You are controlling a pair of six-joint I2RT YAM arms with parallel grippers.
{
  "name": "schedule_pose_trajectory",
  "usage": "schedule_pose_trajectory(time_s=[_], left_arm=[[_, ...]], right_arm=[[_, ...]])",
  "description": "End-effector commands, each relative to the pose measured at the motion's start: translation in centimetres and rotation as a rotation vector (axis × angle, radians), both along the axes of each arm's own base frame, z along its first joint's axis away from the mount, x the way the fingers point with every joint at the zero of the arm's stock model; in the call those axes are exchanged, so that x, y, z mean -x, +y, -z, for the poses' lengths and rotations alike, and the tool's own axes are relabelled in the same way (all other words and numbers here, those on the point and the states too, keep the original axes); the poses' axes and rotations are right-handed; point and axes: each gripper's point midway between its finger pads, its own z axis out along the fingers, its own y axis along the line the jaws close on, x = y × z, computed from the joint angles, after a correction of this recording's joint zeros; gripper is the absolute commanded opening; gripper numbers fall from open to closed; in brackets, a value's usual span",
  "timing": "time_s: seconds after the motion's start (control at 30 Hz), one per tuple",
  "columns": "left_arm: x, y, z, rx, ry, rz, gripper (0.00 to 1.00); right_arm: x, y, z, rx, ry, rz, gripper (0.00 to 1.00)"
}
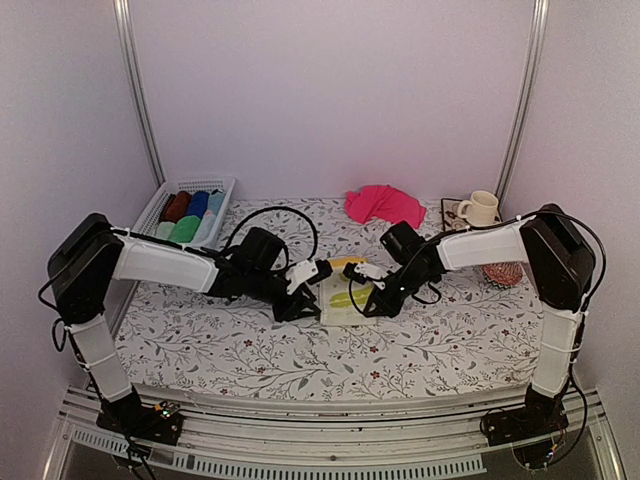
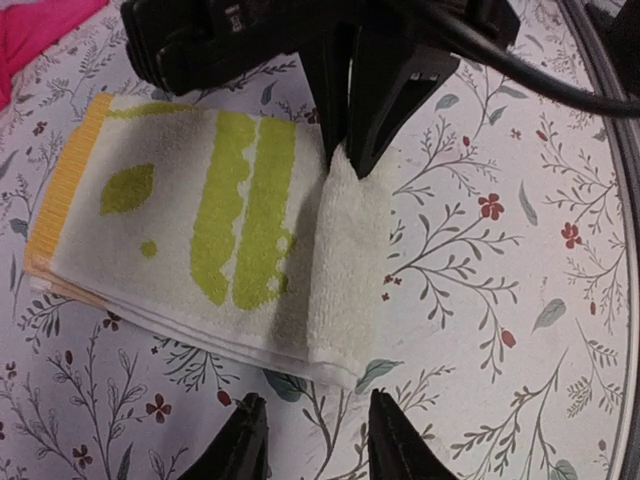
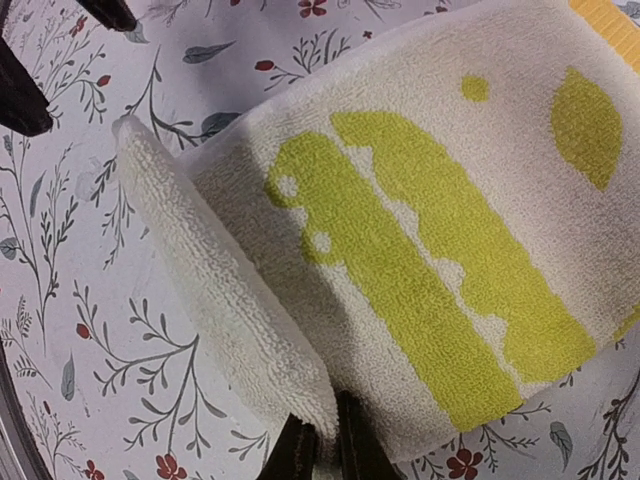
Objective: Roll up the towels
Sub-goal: Roll the towel at the center of the board.
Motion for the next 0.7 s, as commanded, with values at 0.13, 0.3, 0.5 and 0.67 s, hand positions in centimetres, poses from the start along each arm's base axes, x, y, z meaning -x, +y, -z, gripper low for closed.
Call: schedule_pose_trajectory(time_s=[0.13, 0.3, 0.5, 0.67], left_arm=[[-2.9, -2.7, -0.1, 0.025, 0.001, -0.059, 0.34], [-3.4, -3.3, 0.0, 0.013, -0.008, -0.063, 0.34], [-2.3, -3.5, -1.2, 0.065, -0.006, -0.014, 0.34], [-1.8, -3.7, -0.9, 0.07, 0.021, 0.0, 0.34]], right_arm=[[-1.1, 0.1, -0.6, -0.008, -0.006, 0.022, 0.11], [-1.3, 0.2, -0.2, -0.004, 0.005, 0.025, 0.11], [-1.8, 0.3, 0.1, 0.009, 0.004, 0.039, 0.12], [-2.1, 0.2, 0.1, 0.009, 0.003, 0.044, 0.13]])
